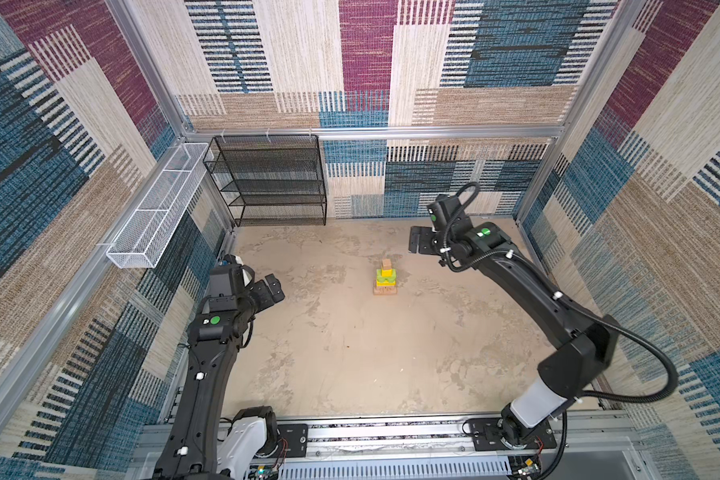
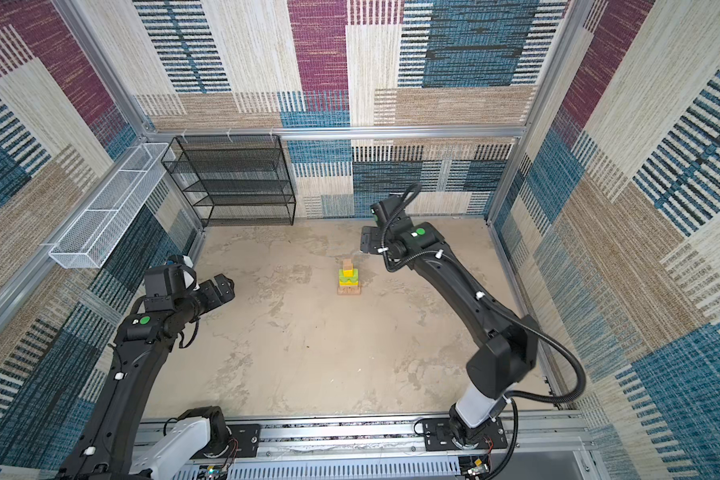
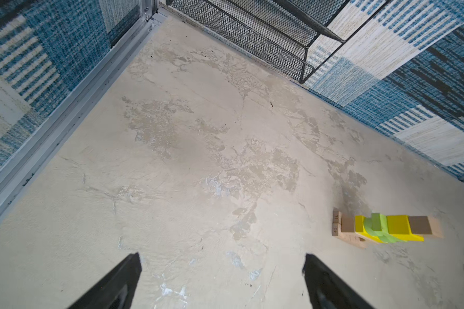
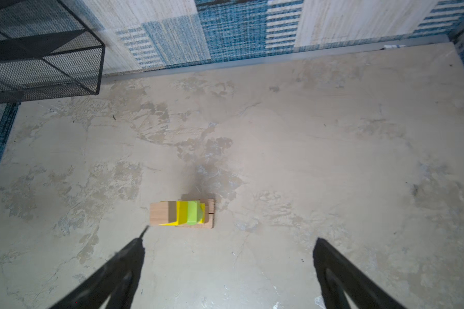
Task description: Build the wood block tower
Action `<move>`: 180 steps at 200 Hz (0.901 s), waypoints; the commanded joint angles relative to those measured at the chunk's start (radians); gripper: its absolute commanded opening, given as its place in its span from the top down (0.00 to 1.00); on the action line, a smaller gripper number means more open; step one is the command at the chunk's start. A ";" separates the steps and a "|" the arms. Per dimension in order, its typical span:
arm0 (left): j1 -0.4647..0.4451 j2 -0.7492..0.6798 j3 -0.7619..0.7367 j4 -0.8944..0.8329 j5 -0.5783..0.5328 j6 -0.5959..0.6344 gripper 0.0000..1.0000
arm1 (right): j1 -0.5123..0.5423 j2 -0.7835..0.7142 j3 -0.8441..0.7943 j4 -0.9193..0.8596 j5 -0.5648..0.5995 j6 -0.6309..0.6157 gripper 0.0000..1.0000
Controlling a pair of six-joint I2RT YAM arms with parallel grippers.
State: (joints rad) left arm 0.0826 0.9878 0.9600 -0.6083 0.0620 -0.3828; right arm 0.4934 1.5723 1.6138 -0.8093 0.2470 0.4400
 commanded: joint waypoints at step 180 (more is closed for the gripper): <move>-0.029 -0.019 -0.169 0.316 -0.011 0.092 0.01 | -0.401 -0.467 -1.042 1.097 -0.038 -0.310 0.01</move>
State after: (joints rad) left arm 0.0620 0.9707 0.8494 -0.4583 0.1280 -0.3370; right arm 0.1413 1.0771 0.6083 0.1085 0.2691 0.1555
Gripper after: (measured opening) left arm 0.990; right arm 0.991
